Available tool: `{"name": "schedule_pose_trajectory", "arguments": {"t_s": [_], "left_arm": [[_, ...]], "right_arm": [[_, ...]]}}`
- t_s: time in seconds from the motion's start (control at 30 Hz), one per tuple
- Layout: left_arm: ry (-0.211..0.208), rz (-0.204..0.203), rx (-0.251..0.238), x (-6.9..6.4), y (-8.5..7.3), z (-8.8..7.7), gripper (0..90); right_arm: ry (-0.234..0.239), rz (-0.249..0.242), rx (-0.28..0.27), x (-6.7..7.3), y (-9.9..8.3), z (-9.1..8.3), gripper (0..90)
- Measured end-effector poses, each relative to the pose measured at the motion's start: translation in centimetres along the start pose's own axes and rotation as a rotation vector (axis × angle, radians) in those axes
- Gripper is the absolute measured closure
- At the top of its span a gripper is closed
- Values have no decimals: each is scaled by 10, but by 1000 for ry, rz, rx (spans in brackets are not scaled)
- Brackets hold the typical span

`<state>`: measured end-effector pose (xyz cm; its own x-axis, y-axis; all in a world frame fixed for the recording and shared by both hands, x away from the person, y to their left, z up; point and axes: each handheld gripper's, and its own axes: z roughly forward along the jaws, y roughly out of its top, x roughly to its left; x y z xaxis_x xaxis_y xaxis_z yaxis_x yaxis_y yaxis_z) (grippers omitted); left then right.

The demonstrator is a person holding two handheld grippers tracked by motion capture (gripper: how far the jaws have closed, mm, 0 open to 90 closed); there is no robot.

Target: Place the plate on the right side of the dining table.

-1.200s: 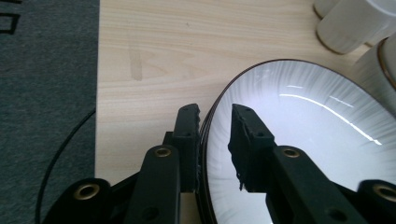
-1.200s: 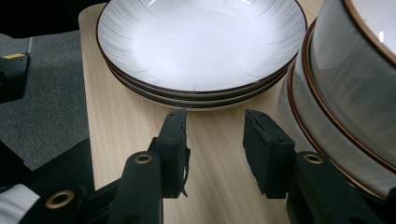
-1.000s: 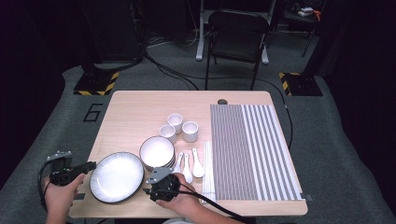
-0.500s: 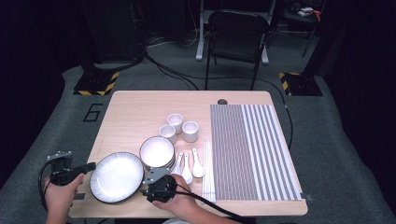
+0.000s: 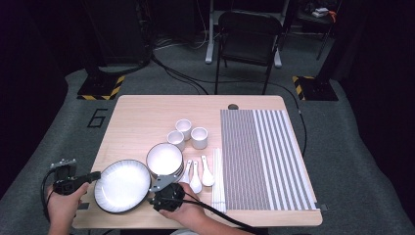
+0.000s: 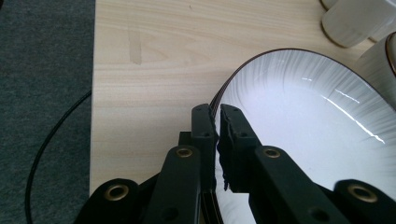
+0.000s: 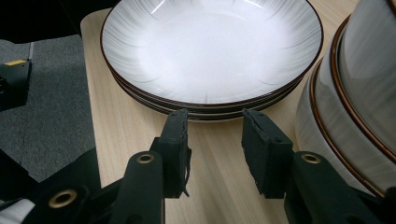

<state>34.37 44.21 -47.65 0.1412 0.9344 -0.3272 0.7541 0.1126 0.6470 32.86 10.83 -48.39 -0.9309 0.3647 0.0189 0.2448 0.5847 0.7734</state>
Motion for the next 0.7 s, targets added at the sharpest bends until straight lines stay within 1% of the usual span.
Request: {"name": "schedule_pose_trajectory", "arguments": {"t_s": [0.03, 0.3, 0.33, 0.53, 0.6, 0.67, 0.7], "left_arm": [[0, 15, 4, 1, 0, 0, 847], [-5, 7, 1, 3, -1, 1, 863], [-5, 7, 0, 3, -1, 1, 865], [-1, 16, -2, 2, -1, 1, 875], [2, 13, 5, 2, -1, 1, 875], [4, 18, 9, 1, -1, 1, 874], [4, 18, 9, 1, -1, 1, 874]], "right_arm": [[0, 0, 2, 0, 0, 1, 610], [2, 16, 1, -1, 0, 2, 605], [5, 27, -1, 0, 0, 3, 604], [4, 49, -6, -1, 1, 3, 595], [8, 41, -9, -1, 2, 4, 597], [9, 39, -9, 0, 2, 5, 597], [2, 40, -12, 1, 3, 5, 597]]}}
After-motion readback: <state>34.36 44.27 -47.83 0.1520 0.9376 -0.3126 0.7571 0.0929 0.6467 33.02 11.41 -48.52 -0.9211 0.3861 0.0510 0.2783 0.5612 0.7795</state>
